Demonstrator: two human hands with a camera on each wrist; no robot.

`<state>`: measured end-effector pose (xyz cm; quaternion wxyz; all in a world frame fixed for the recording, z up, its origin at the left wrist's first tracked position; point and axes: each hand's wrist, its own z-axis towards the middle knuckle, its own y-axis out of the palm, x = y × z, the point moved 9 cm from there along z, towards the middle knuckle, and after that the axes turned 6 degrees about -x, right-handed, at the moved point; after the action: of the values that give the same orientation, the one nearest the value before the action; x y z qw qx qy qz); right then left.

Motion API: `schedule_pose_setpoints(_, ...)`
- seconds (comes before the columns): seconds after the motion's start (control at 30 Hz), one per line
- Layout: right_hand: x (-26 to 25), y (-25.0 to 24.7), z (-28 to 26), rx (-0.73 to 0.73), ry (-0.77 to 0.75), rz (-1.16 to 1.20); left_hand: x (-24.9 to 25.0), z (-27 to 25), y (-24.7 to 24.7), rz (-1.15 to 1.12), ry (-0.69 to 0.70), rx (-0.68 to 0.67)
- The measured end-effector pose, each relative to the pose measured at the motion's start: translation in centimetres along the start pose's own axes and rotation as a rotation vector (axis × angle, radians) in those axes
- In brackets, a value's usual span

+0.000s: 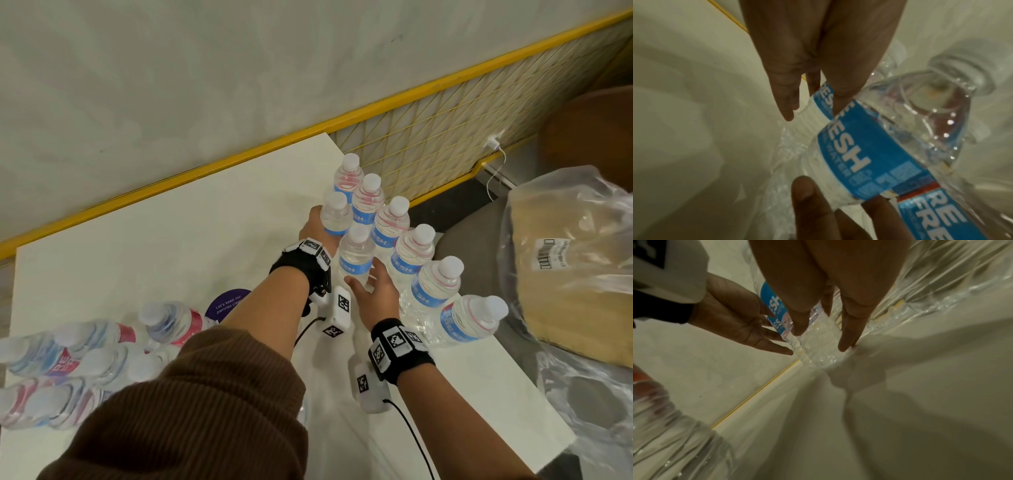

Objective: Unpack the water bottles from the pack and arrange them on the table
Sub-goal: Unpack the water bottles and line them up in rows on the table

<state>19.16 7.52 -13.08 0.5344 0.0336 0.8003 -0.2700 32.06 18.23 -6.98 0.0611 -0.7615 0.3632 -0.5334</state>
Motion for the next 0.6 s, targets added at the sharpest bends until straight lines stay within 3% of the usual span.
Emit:
schedule_pose_setpoints(0.2, -0.5, 1.0, 1.1, 0.004, -0.002, -0.005, -0.4, 0.9, -0.9, -0.053, -0.002, 0.047)
schedule_pose_setpoints(0.43, -1.0, 1.2, 1.0, -0.024, 0.016, 0.012, 0.1, 1.3, -1.3, -0.009, -0.036, -0.093)
schedule_pose_setpoints(0.53, 0.1, 0.9, -0.1, -0.022, 0.106, 0.014, -0.7, 1.4, -2.0, -0.06, -0.117, -0.12)
schedule_pose_setpoints(0.6, 0.5, 1.4, -1.5, -0.107, 0.153, -0.093, -0.7, 1.3, -2.3, -0.055, -0.113, -0.129)
